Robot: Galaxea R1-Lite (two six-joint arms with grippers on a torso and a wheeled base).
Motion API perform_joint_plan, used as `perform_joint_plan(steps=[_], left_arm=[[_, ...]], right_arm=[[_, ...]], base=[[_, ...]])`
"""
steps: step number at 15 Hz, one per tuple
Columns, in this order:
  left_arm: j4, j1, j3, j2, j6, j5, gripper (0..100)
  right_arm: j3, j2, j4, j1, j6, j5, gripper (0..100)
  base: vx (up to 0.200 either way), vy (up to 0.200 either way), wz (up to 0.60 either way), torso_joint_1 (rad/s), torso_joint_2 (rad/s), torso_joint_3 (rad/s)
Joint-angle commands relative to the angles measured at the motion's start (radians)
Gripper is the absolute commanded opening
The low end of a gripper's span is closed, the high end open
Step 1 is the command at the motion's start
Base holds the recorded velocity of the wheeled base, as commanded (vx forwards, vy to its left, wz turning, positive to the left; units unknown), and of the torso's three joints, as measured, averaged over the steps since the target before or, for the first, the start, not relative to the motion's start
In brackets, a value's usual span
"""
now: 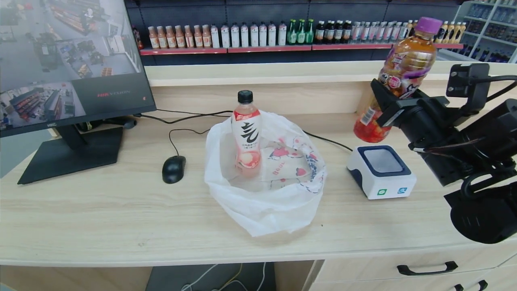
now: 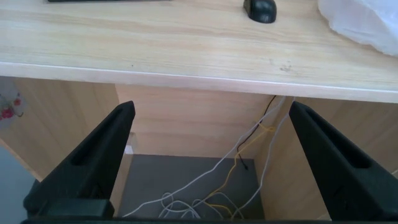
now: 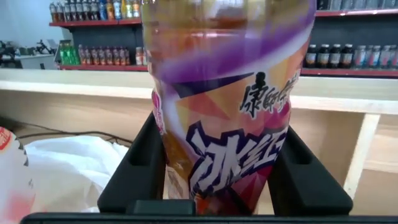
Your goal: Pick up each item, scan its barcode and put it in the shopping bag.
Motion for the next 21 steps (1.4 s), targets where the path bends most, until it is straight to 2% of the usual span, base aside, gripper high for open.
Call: perform_joint_plan(steps=[1, 4, 9, 18, 21], left_arm=[[0.001, -0.001, 0.000, 0.000, 0.000, 0.001, 100], [0.001, -0.001, 0.000, 0.000, 0.000, 0.001, 100], [0.001, -0.001, 0.000, 0.000, -0.001, 0.001, 100], [0.001, -0.001, 0.000, 0.000, -0.001, 0.001, 100], [0.001, -0.001, 0.000, 0.000, -0.001, 0.001, 100]], right_arm=[[0.002, 0.002, 0.000, 0.004, 0.002, 0.001, 0], [0.005, 0.001, 0.000, 0.004, 0.002, 0.001, 0], [0.005, 0.001, 0.000, 0.004, 0.002, 0.001, 0], [-0.004, 0.004, 0.000, 0.023, 0.000, 0.001, 0], [-0.017, 0.024, 0.000, 0.061, -0.001, 0.003, 0]], base=[[0.000, 0.000, 0.00, 0.000, 0.00, 0.000], [0.000, 0.000, 0.00, 0.000, 0.00, 0.000], [-0.200, 0.000, 0.00, 0.007, 0.00, 0.001], [0.000, 0.000, 0.00, 0.000, 0.00, 0.000], [0.000, 0.200, 0.00, -0.004, 0.00, 0.004]])
